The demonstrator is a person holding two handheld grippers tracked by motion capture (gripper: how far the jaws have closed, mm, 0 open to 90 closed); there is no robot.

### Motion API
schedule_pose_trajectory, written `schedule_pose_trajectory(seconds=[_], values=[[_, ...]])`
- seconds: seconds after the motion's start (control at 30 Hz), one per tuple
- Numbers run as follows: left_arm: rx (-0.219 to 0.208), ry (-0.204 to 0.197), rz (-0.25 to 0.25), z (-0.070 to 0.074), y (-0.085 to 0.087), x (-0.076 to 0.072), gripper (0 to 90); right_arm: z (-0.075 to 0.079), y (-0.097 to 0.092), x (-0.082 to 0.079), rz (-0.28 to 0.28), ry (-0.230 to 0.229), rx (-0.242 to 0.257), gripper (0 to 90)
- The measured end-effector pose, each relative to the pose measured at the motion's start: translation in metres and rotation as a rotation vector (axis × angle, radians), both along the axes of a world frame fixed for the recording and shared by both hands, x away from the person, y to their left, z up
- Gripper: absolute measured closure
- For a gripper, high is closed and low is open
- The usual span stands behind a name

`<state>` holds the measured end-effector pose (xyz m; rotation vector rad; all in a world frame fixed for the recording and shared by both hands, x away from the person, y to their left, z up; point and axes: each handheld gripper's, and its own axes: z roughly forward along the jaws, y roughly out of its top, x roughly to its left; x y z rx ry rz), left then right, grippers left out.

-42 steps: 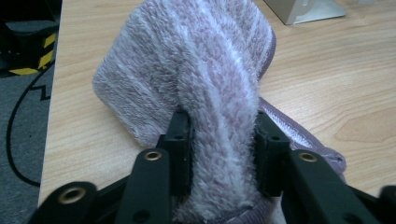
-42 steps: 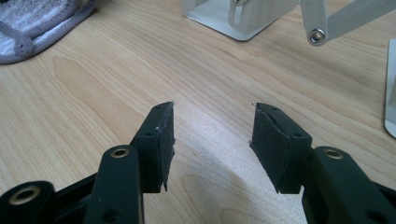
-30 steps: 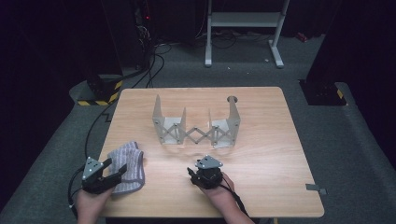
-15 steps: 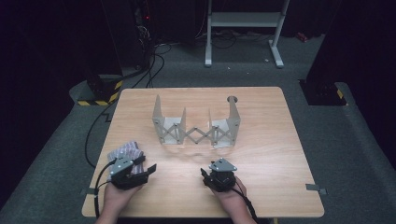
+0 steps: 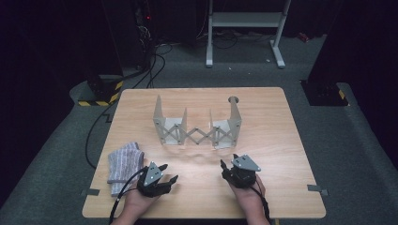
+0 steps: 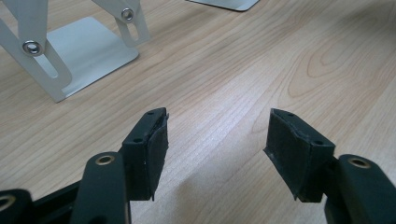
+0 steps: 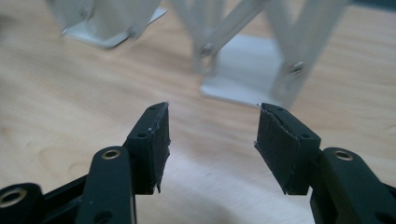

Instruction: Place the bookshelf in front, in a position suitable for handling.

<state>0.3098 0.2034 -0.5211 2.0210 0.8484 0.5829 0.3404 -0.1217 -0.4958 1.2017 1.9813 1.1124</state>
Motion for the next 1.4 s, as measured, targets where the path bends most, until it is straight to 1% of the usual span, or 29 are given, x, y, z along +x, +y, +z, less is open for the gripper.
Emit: schedule_pose_trajectory(seconds=[0.03, 0.07, 0.1, 0.13, 0.17, 0.23, 0.27, 0.33, 0.4, 0.47, 0.5, 0.57, 0.63, 0.67, 0.7, 0.73, 0.77, 0.97, 1.0, 1.13, 1.23, 1.4], values=[[-0.015, 0.000, 0.008, 0.000, 0.005, -0.001, 38.7, 0.008, -0.006, 0.006, -0.028, -0.036, 0.004, 44.6], [-0.025, 0.005, 0.014, 0.000, 0.007, -0.001, 38.7, 0.011, -0.008, 0.009, -0.039, -0.047, 0.005, 44.5], [-0.034, 0.011, 0.018, 0.000, 0.010, -0.001, 38.7, 0.017, -0.011, 0.013, -0.053, -0.057, 0.019, 44.4], [-0.034, 0.011, 0.018, 0.000, 0.010, -0.001, 38.7, 0.023, -0.013, 0.018, -0.069, -0.068, 0.034, 44.3], [-0.040, 0.016, 0.025, 0.000, 0.012, -0.001, 38.8, 0.030, -0.015, 0.024, -0.082, -0.089, 0.037, 44.4], [-0.053, 0.025, 0.037, 0.000, 0.017, -0.001, 38.8, 0.041, -0.016, 0.035, -0.105, -0.110, 0.039, 44.3], [-0.056, 0.028, 0.041, 0.000, 0.017, -0.001, 38.8, 0.046, -0.016, 0.042, -0.114, -0.111, 0.054, 43.9], [-0.058, 0.031, 0.041, -0.001, 0.018, -0.001, 38.9, 0.056, -0.015, 0.055, -0.131, -0.115, 0.067, 44.0], [-0.050, 0.031, 0.039, -0.001, 0.018, -0.001, 39.2, 0.062, -0.011, 0.068, -0.125, -0.108, 0.072, 44.6], [-0.052, 0.033, 0.042, -0.001, 0.017, 0.000, 39.3, 0.064, -0.004, 0.078, -0.128, -0.105, 0.051, 47.4], [-0.052, 0.034, 0.042, -0.002, 0.017, 0.000, 39.4, 0.064, -0.002, 0.083, -0.127, -0.105, 0.044, 50.4], [-0.051, 0.036, 0.043, -0.002, 0.017, 0.001, 39.6, 0.063, 0.001, 0.089, -0.148, -0.098, 0.031, 57.6], [-0.051, 0.037, 0.042, -0.002, 0.017, 0.001, 39.6, 0.063, -0.001, 0.091, -0.151, -0.093, 0.064, 60.9], [-0.050, 0.038, 0.042, -0.003, 0.017, 0.001, 39.6, 0.063, -0.001, 0.091, -0.151, -0.093, 0.064, 60.9], [-0.043, 0.039, 0.041, -0.003, 0.017, 0.002, 39.7, 0.065, -0.002, 0.089, -0.150, -0.093, 0.072, 64.0], [-0.043, 0.039, 0.041, -0.003, 0.017, 0.002, 39.7, 0.065, -0.002, 0.089, -0.150, -0.093, 0.072, 64.0], [-0.045, 0.040, 0.042, -0.003, 0.017, 0.002, 39.7, 0.065, -0.003, 0.085, -0.136, -0.094, 0.080, 64.7], [-0.040, 0.042, 0.038, -0.003, 0.017, 0.001, 39.8, 0.063, -0.006, 0.071, -0.123, -0.106, 0.089, 65.2], [-0.040, 0.046, 0.039, -0.004, 0.016, 0.001, 39.9, 0.064, -0.010, 0.064, -0.115, -0.105, 0.095, 65.4], [-0.038, 0.046, 0.038, -0.003, 0.016, 0.001, 40.0, 0.064, -0.023, 0.048, -0.122, -0.113, 0.106, 65.8], [-0.046, 0.049, 0.038, -0.003, 0.015, 0.000, 40.2, 0.063, -0.036, 0.035, -0.130, -0.121, 0.113, 66.3], [-0.057, 0.042, 0.039, -0.001, 0.016, -0.001, 40.6, 0.062, -0.061, 0.010, -0.144, -0.138, 0.129, 66.6]])
